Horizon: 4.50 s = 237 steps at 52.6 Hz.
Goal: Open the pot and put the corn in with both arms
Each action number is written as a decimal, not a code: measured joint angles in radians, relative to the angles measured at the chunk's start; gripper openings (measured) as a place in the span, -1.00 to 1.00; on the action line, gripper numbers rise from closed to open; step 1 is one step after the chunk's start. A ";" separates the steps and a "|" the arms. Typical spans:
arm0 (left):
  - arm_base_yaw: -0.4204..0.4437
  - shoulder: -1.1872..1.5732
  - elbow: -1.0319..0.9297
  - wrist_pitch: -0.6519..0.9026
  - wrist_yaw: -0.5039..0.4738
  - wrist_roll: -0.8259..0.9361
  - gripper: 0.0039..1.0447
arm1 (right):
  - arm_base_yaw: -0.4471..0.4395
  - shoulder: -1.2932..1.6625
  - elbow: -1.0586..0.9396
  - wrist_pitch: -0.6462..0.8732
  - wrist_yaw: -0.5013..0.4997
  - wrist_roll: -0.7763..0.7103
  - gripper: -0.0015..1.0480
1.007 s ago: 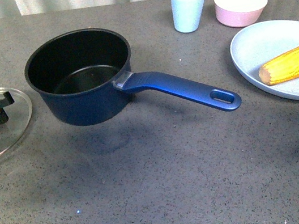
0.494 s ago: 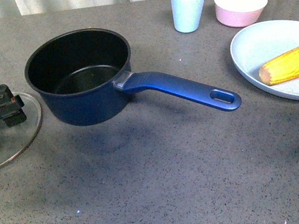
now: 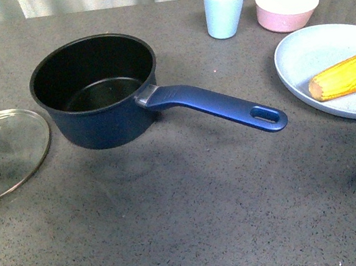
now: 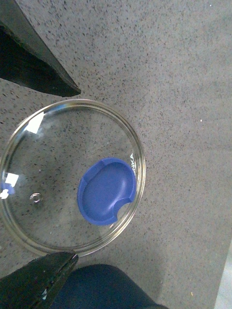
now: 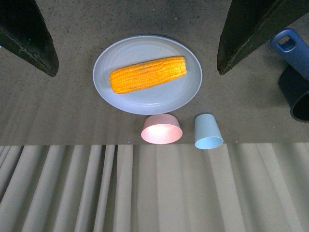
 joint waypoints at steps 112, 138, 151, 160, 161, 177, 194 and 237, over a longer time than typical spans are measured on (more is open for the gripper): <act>0.101 -1.748 -0.256 -1.116 0.309 0.246 -0.97 | 0.000 0.000 0.000 0.000 0.000 0.000 0.83; 0.101 -1.757 -0.256 -1.123 0.309 0.246 -0.43 | 0.000 0.000 0.000 0.000 0.000 0.000 0.83; 0.101 -1.757 -0.256 -1.123 0.309 0.246 0.31 | 0.000 0.000 0.000 0.000 0.000 0.000 0.83; 0.101 -1.757 -0.256 -1.123 0.309 0.246 0.86 | -0.015 0.035 0.026 -0.072 -0.053 0.029 0.83; 0.101 -1.757 -0.256 -1.123 0.308 0.248 0.86 | -0.023 0.051 0.040 -0.107 -0.079 0.035 0.83; 0.101 -1.757 -0.256 -1.123 0.309 0.248 0.84 | -0.228 0.881 0.394 0.000 -0.255 -0.041 0.83; 0.101 -1.757 -0.256 -1.123 0.309 0.248 0.84 | -0.114 1.508 0.792 0.011 -0.185 0.335 0.83; 0.101 -1.757 -0.256 -1.123 0.309 0.248 0.84 | 0.016 1.892 1.036 -0.064 -0.101 0.829 0.83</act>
